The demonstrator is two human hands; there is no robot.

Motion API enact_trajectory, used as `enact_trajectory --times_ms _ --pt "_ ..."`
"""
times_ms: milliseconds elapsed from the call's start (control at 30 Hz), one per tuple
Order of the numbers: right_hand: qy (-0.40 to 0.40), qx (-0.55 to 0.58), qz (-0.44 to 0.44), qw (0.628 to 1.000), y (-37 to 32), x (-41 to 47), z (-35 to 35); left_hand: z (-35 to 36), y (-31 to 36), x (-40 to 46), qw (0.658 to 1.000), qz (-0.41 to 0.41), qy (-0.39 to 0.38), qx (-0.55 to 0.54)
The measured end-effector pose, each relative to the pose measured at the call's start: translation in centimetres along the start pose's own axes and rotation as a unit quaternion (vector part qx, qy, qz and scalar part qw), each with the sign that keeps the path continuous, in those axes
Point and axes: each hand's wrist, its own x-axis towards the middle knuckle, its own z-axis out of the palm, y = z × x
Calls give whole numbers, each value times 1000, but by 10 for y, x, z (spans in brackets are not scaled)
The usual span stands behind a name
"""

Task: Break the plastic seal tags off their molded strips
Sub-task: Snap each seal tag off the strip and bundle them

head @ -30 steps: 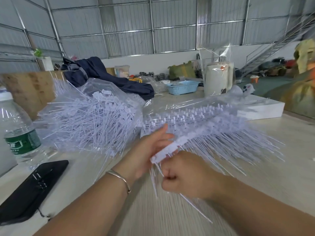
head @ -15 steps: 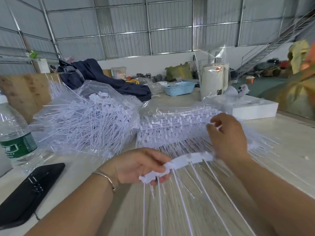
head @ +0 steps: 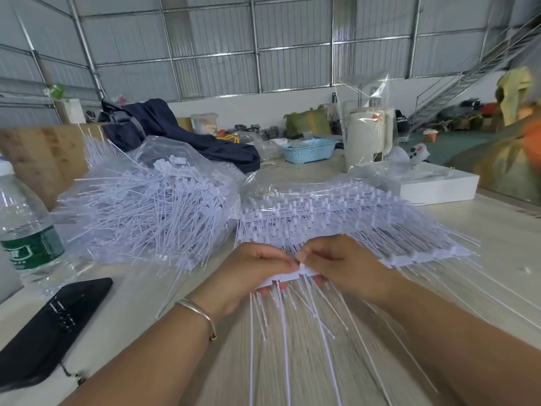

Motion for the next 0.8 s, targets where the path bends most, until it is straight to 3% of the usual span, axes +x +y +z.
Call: enact_trajectory --times_ms 233,500,800 --pt "115 105 -16 988 0 0 -14 -21 0 0 990 -2 -8 -137" --pt "78 20 -34 996 3 2 -1 -21 -3 1 979 -31 -32 -199" --pt "41 235 -13 971 -3 -3 -9 -18 -4 0 972 -7 -104 -209"
